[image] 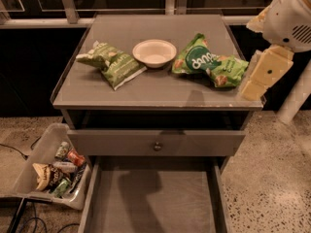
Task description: Place green rice chip bag into middle drawer
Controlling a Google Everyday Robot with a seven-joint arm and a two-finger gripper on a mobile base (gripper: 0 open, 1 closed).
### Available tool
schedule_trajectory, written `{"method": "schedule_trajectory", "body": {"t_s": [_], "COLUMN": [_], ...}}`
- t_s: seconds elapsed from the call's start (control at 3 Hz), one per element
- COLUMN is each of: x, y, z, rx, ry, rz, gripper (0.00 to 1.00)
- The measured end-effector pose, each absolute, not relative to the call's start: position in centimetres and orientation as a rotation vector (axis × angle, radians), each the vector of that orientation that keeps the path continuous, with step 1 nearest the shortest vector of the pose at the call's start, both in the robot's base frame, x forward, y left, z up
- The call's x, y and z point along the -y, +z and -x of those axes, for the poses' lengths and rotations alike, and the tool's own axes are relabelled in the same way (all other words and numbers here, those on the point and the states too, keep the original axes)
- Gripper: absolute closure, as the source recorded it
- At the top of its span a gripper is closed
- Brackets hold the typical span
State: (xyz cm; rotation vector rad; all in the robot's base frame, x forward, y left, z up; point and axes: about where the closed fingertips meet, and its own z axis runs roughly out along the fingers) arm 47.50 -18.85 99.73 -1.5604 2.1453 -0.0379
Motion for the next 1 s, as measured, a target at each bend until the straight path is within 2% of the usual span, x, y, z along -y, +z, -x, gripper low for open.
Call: {"method": "schedule_trajectory", "body": {"t_s": [0.67,1.0], "x": [19.8,19.8], "y": [98.0,98.0], "z": [-52.4,-52.4], "rx": [-1.971,-1.971], "ry": [0.194,0.194], "rz": [1.347,1.347], "gripper": [0.0,0.0]}}
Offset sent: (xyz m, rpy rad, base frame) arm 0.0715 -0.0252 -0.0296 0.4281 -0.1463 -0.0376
